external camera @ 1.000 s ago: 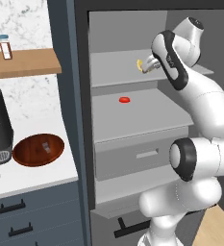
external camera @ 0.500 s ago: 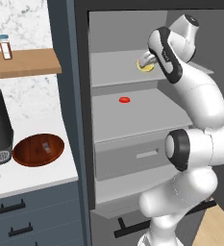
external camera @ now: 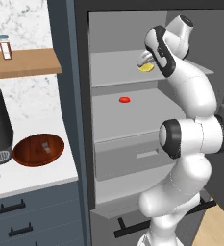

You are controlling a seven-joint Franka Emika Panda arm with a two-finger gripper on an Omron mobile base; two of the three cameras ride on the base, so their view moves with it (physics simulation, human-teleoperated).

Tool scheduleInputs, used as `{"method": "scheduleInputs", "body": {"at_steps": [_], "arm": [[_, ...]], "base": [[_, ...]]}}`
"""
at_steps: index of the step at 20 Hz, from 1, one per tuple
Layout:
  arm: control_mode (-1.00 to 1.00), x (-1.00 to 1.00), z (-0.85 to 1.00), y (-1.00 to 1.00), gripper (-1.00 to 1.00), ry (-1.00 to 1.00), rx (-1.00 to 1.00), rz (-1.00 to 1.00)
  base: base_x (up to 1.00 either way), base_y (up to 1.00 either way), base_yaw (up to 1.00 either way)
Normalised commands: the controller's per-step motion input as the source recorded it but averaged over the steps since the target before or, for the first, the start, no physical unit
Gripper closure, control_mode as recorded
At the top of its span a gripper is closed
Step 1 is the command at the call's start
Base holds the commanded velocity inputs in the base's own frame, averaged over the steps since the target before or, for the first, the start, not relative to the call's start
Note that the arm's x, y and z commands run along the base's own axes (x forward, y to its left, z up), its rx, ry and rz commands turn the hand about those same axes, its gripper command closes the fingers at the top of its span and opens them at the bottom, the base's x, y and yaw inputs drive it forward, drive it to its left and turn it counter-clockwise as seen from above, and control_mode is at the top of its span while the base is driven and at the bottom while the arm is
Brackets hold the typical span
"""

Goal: Grab a lemon wedge from the fridge and one ice cube from the ice bowl, and put them in the glass of lemonade.

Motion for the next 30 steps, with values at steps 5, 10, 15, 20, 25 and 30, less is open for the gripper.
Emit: {"method": "scheduleInputs", "body": {"at_steps": [5, 10, 15, 20, 25, 30], "arm": [[-1.00, 0.14, -0.06, -0.01, -1.00, 0.00, 0.00, 0.03], [-1.00, 0.02, -0.23, 0.00, -1.00, 0.03, 0.00, 0.10], [-1.00, 0.02, -0.38, 0.00, -1.00, 0.05, 0.00, 0.10], [-1.00, 0.00, -0.14, 0.00, 1.00, 0.02, 0.00, 0.05], [-1.00, 0.00, -0.05, 0.00, 1.00, 0.06, 0.00, 0.03], [-1.00, 0.00, 0.00, 0.00, 1.00, 0.02, 0.00, 0.01]], "base": [[0.00, 0.00, 0.00], [0.00, 0.00, 0.00], [0.00, 0.00, 0.00], [0.00, 0.00, 0.00], [0.00, 0.00, 0.00], [0.00, 0.00, 0.00]]}}
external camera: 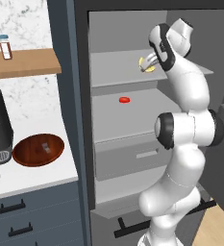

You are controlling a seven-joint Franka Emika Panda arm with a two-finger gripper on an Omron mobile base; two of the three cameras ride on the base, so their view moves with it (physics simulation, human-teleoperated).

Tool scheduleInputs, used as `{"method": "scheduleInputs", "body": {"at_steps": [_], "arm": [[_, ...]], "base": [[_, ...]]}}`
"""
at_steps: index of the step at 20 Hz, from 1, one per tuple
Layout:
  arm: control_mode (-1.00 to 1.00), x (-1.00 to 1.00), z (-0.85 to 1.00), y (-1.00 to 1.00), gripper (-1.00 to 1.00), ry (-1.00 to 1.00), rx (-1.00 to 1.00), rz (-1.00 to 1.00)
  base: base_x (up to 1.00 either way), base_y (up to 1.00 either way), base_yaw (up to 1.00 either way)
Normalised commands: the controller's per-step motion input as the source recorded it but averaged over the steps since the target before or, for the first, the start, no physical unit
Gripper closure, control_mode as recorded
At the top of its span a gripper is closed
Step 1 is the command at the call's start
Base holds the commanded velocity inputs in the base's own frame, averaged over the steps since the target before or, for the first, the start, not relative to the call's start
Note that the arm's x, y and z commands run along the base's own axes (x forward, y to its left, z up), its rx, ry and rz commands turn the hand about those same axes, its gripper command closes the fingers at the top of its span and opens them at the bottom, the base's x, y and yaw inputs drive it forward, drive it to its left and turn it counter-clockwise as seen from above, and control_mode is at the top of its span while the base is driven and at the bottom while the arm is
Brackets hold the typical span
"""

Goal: Grab a lemon wedge from the fridge and one ice cube from the ice bowl, and put them in the glass of lemonade.

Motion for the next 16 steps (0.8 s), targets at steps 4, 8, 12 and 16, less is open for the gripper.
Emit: {"method": "scheduleInputs", "body": {"at_steps": [4, 8, 12, 16], "arm": [[-1.00, -0.56, 0.00, 0.00, 1.00, -0.07, 0.00, 0.00], [-1.00, -1.00, 0.00, 0.00, 1.00, -0.16, 0.00, 0.02], [-1.00, -1.00, 0.01, 0.00, 1.00, -0.13, 0.00, 0.04], [-1.00, -1.00, 0.14, 0.00, 1.00, -0.11, 0.00, 0.04]], "base": [[0.00, 0.00, 0.00], [0.00, 0.00, 0.00], [0.00, 0.00, 0.00], [0.00, 0.00, 0.00]]}}
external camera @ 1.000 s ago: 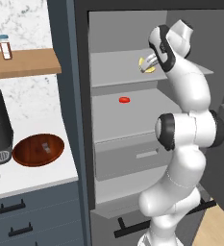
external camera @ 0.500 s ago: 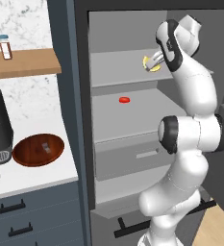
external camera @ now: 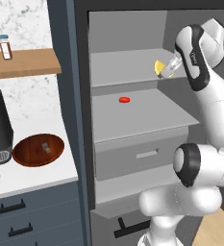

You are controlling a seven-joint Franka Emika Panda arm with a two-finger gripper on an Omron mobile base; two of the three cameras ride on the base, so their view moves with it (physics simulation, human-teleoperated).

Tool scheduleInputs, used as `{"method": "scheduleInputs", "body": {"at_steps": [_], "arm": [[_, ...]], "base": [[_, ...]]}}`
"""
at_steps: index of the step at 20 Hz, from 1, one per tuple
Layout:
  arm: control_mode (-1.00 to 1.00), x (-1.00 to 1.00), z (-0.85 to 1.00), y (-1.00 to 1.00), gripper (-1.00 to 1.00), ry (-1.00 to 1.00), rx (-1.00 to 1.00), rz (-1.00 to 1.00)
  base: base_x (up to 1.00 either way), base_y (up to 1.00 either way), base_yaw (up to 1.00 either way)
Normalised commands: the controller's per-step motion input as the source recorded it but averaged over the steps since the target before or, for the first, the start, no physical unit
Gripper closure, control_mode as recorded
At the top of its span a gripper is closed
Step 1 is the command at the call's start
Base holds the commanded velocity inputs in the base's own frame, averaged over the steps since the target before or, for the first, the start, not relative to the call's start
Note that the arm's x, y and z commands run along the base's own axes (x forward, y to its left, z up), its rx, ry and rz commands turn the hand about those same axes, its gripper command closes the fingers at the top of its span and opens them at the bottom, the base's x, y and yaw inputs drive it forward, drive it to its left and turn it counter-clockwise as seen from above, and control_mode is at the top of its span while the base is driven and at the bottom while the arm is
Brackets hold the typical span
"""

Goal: Grab a lemon wedge from the fridge and one ice cube from the ice bowl, and put them in the glass of lemonade.

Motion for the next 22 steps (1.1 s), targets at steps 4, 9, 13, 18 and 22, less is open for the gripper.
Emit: {"method": "scheduleInputs", "body": {"at_steps": [4, 9, 13, 18, 22], "arm": [[-1.00, -1.00, 0.14, 0.00, 1.00, -0.08, -0.01, 0.04], [-1.00, -1.00, 0.06, 0.00, 1.00, -0.04, -0.03, 0.03], [-1.00, -0.99, 0.00, 0.01, 1.00, 0.01, -0.12, 0.00], [-1.00, -0.84, -0.09, 0.02, 1.00, 0.12, -0.13, -0.09], [-1.00, -0.99, -0.22, 0.00, 1.00, 0.10, -0.08, -0.20]], "base": [[0.00, 0.00, 0.00], [0.00, 0.00, 0.00], [0.00, 0.00, 0.00], [0.00, 0.00, 0.00], [0.00, 0.00, 0.00]]}}
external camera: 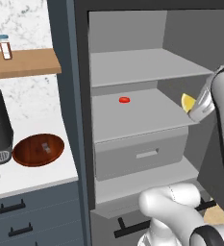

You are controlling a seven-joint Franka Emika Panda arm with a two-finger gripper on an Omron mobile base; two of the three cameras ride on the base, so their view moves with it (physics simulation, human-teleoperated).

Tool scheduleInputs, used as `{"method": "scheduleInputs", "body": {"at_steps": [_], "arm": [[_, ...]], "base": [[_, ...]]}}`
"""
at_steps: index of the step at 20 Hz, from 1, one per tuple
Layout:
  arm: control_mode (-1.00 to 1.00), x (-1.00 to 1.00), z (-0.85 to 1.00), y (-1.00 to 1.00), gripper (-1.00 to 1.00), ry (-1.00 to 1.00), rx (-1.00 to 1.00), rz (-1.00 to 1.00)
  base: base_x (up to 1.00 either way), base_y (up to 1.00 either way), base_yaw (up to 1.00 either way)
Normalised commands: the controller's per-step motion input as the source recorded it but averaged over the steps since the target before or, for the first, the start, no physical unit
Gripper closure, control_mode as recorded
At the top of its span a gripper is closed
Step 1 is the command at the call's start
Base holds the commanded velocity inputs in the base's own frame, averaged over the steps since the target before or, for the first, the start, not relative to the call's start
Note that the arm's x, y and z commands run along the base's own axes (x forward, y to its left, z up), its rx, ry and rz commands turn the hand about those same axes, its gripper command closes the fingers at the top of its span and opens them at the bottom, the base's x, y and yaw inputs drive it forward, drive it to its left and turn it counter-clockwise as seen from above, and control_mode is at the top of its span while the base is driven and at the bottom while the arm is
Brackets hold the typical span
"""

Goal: Grab a lemon wedge from the fridge and one ice cube from the ice bowl, and put them in the glass of lemonade.

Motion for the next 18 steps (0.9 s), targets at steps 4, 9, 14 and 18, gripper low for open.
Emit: {"method": "scheduleInputs", "body": {"at_steps": [4, 9, 14, 18], "arm": [[-1.00, -0.95, -0.23, -0.01, 1.00, 0.09, -0.03, -0.18], [-1.00, -0.61, -0.08, -0.01, 1.00, 0.01, 0.00, -0.08], [-1.00, -0.19, -0.06, 0.01, 1.00, 0.01, 0.00, 0.00], [-1.00, -0.01, 0.00, 0.00, 1.00, 0.00, 0.00, 0.00]], "base": [[0.00, 0.00, 0.00], [0.00, 0.00, 0.00], [0.00, 0.00, 0.00], [0.00, 0.00, 0.00]]}}
